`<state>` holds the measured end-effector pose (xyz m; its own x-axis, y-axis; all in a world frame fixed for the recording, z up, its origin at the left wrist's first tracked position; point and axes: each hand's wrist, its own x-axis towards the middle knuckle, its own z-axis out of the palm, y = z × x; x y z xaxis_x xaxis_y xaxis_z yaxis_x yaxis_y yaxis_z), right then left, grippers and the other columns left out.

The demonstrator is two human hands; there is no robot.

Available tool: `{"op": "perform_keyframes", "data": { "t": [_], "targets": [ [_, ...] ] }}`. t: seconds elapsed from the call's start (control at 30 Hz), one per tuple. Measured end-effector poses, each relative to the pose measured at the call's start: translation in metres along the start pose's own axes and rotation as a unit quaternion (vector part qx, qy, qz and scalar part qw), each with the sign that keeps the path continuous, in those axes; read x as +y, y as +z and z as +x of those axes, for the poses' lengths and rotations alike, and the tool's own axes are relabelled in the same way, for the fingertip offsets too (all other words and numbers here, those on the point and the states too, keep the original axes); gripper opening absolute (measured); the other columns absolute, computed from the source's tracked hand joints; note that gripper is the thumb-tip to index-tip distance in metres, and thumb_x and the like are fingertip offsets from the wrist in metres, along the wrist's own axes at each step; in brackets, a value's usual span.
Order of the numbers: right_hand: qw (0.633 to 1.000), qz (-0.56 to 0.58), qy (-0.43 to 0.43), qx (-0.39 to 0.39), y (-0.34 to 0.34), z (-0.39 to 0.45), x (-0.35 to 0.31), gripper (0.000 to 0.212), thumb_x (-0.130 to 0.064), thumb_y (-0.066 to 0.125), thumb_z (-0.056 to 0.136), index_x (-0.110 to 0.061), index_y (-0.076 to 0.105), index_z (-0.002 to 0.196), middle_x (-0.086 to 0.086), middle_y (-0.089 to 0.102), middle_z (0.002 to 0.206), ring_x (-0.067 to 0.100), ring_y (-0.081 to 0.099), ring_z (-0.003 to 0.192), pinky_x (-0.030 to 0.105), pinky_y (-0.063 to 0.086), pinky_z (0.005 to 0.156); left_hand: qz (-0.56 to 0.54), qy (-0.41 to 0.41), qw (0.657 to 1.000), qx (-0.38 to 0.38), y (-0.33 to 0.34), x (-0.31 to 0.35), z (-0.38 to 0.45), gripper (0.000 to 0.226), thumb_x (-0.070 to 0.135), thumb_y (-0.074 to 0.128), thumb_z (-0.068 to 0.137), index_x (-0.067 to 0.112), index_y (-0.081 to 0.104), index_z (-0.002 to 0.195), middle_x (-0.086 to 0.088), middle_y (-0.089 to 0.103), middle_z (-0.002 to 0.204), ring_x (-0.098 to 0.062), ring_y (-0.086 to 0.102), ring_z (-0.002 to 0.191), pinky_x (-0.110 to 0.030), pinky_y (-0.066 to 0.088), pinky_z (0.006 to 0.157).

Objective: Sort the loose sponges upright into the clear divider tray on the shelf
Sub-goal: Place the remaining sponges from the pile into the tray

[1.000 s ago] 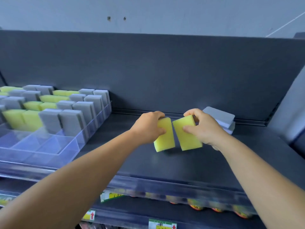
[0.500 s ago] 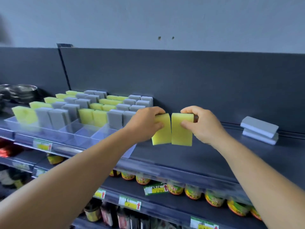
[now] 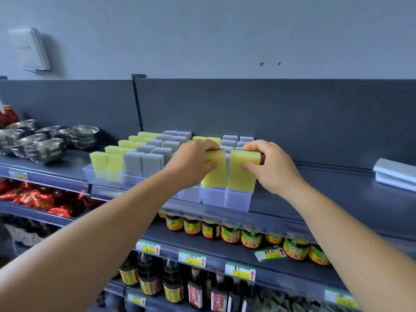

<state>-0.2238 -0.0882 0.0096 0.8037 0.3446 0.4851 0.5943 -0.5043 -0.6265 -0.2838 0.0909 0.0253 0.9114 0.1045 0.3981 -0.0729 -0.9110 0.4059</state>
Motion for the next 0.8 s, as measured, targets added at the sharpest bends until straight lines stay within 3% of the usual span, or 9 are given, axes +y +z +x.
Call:
{"op": "perform_keyframes", "data": {
  "t": [0.13, 0.2, 0.3, 0.43, 0.53, 0.67, 0.8],
  "targets": [
    [1.000, 0.000, -0.009, 0.001, 0.022, 0.005, -0.023, 0.033, -0.014, 0.067, 0.082, -0.023, 0.061, 0.113, -0.019, 0.047, 0.091, 0.011, 0.049, 0.090, 0.021, 0.036, 0.076, -0.003, -0.011, 1.000, 0.007, -0.015, -0.031, 0.001, 0.037, 0.019, 0.061, 0.087, 0.026, 0.058, 0.124, 0.006, 0.061, 0.114, -0.012, 0.048, 0.086, -0.018, 0.032, 0.058],
    [1.000, -0.004, -0.008, 0.001, 0.032, 0.012, -0.028, 0.033, -0.015, 0.067, 0.081, -0.024, 0.061, 0.113, -0.017, 0.047, 0.092, 0.013, 0.051, 0.088, 0.022, 0.037, 0.076, -0.003, -0.015, 1.000, 0.011, -0.020, -0.044, 0.003, 0.036, 0.019, 0.062, 0.087, 0.027, 0.059, 0.122, 0.007, 0.060, 0.104, -0.013, 0.048, 0.083, -0.016, 0.031, 0.055],
    [1.000, -0.012, -0.005, 0.000, 0.046, 0.025, -0.032, 0.032, -0.017, 0.067, 0.082, -0.024, 0.061, 0.112, -0.008, 0.051, 0.103, 0.016, 0.055, 0.087, 0.024, 0.040, 0.074, 0.018, -0.020, 0.999, 0.018, -0.027, -0.061, 0.009, 0.036, 0.018, 0.060, 0.088, 0.027, 0.059, 0.123, 0.009, 0.057, 0.101, -0.012, 0.046, 0.085, -0.024, 0.034, 0.063],
    [1.000, -0.009, -0.014, -0.003, 0.069, 0.049, -0.031, 0.031, -0.018, 0.067, 0.083, -0.023, 0.061, 0.112, -0.009, 0.055, 0.103, 0.016, 0.054, 0.090, 0.026, 0.042, 0.077, 0.034, -0.024, 0.999, 0.026, -0.034, -0.083, 0.024, 0.034, 0.013, 0.058, 0.088, 0.022, 0.059, 0.122, 0.005, 0.056, 0.098, -0.017, 0.048, 0.085, -0.026, 0.038, 0.069],
    [1.000, -0.013, -0.015, -0.012, 0.086, 0.068, -0.027, 0.031, -0.021, 0.067, 0.083, -0.024, 0.060, 0.113, -0.006, 0.057, 0.109, 0.016, 0.054, 0.090, 0.024, 0.038, 0.075, 0.051, -0.027, 0.998, 0.008, -0.034, -0.100, 0.039, 0.031, 0.014, 0.059, 0.088, 0.020, 0.060, 0.119, 0.000, 0.062, 0.107, -0.021, 0.053, 0.091, -0.030, 0.045, 0.076],
    [0.999, -0.030, -0.021, -0.035, 0.107, 0.085, -0.021, 0.031, -0.020, 0.067, 0.083, -0.022, 0.060, 0.114, -0.003, 0.058, 0.115, 0.011, 0.048, 0.089, 0.021, 0.034, 0.078, 0.068, -0.035, 0.996, -0.056, -0.028, -0.119, 0.054, 0.037, 0.020, 0.058, 0.091, 0.026, 0.055, 0.128, 0.001, 0.060, 0.117, -0.016, 0.048, 0.089, -0.024, 0.037, 0.073],
    [0.994, -0.071, -0.022, -0.079, 0.120, 0.093, -0.016, 0.032, -0.021, 0.065, 0.084, -0.022, 0.059, 0.115, -0.003, 0.057, 0.119, 0.008, 0.044, 0.091, 0.018, 0.031, 0.076, 0.083, -0.022, 0.993, -0.077, -0.019, -0.133, 0.063, 0.035, 0.020, 0.060, 0.090, 0.027, 0.057, 0.124, 0.005, 0.058, 0.106, -0.014, 0.045, 0.091, -0.022, 0.032, 0.071]
  ]
}}
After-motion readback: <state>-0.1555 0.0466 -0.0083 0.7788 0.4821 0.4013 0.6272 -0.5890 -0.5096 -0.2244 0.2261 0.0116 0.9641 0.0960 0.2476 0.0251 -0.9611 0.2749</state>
